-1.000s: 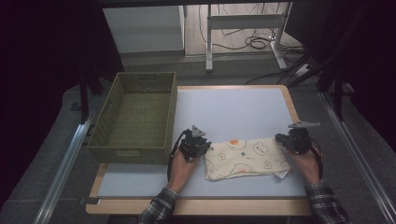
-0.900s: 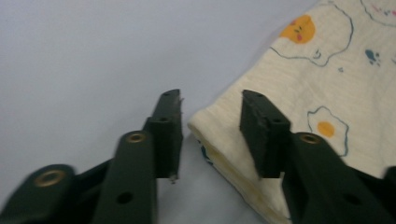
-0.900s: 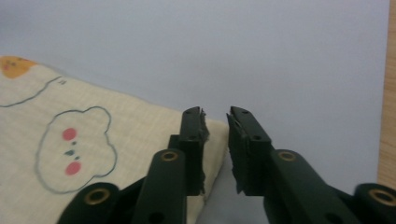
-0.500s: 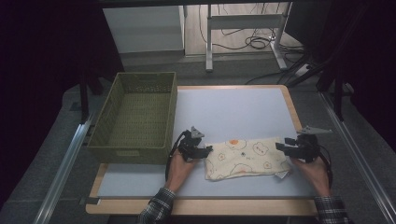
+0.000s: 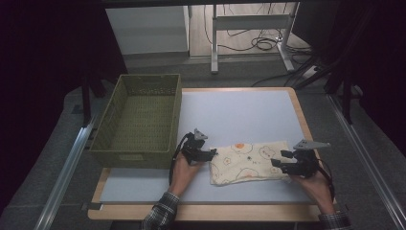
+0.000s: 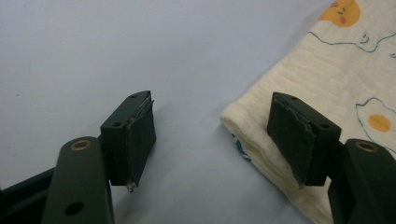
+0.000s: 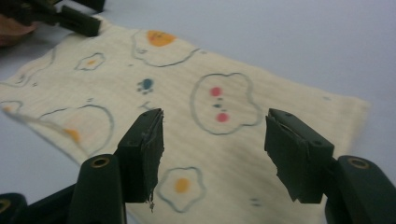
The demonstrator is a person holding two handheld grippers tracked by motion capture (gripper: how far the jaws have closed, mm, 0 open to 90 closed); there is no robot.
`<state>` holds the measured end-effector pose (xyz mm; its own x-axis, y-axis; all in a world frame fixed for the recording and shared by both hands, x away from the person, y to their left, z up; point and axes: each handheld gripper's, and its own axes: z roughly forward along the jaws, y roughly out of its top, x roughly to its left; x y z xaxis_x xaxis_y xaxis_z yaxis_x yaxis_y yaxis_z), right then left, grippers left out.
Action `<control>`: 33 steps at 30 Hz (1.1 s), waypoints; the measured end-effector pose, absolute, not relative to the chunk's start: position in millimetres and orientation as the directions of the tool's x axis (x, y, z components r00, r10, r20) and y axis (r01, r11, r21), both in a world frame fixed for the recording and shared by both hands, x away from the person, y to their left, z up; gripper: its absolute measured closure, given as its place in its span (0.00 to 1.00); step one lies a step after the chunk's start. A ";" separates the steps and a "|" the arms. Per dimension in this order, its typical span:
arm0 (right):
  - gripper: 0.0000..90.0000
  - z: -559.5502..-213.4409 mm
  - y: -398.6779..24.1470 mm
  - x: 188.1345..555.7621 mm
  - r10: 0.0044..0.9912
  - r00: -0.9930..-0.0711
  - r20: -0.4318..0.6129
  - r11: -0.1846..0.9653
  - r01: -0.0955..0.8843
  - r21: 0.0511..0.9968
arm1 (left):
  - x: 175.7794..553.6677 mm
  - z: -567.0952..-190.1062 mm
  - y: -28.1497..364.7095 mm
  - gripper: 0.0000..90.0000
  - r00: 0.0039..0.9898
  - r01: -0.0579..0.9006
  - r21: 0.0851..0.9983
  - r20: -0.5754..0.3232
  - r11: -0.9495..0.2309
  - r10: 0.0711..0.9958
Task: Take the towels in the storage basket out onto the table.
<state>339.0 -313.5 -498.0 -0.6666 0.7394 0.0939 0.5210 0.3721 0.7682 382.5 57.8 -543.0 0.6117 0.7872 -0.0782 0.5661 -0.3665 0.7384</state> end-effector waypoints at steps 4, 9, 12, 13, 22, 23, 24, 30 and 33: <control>0.42 -505.0 -293.9 334.0 0.705 -0.703 0.093 0.406 0.508 0.760 | 382.7 -543.1 57.6 0.35 0.612 0.565 0.738 -0.076 -0.368 0.788; 0.43 -511.3 -269.0 330.0 0.660 -0.744 0.106 0.440 0.496 0.749 | 382.5 -543.4 57.4 0.34 0.611 0.564 0.739 -0.071 -0.370 0.789; 0.42 -513.9 -253.8 326.8 0.633 -0.767 0.104 0.460 0.480 0.747 | 382.4 -543.4 57.7 0.34 0.612 0.562 0.738 -0.069 -0.372 0.788; 0.42 -514.6 -248.0 325.5 0.623 -0.775 0.107 0.466 0.478 0.745 | 382.2 -543.4 57.8 0.34 0.611 0.564 0.737 -0.068 -0.373 0.789; 0.46 -517.6 -196.6 312.6 0.526 -0.843 0.109 0.523 0.422 0.741 | 382.4 -543.5 58.2 0.34 0.614 0.560 0.738 -0.067 -0.375 0.786; 0.47 -517.7 -192.5 311.5 0.517 -0.849 0.107 0.529 0.415 0.741 | 382.4 -543.5 58.3 0.34 0.614 0.561 0.738 -0.068 -0.374 0.787; 0.49 -517.7 -187.0 310.1 0.507 -0.856 0.106 0.535 0.408 0.740 | 382.1 -543.6 58.1 0.34 0.611 0.563 0.738 -0.070 -0.371 0.788; 0.57 -518.9 -156.9 304.0 0.444 -0.889 0.110 0.566 0.373 0.735 | 382.2 -543.6 58.2 0.34 0.611 0.562 0.739 -0.069 -0.372 0.788; 0.58 -521.2 -142.6 301.7 0.418 -0.901 0.114 0.579 0.361 0.731 | 382.3 -543.6 58.3 0.34 0.613 0.560 0.739 -0.067 -0.374 0.787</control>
<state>301.7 -142.6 -521.2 -0.9011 0.4184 0.1140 0.3612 0.5786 0.7313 382.3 58.3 -543.6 0.6133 0.7871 -0.0668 0.5601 -0.3737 0.7393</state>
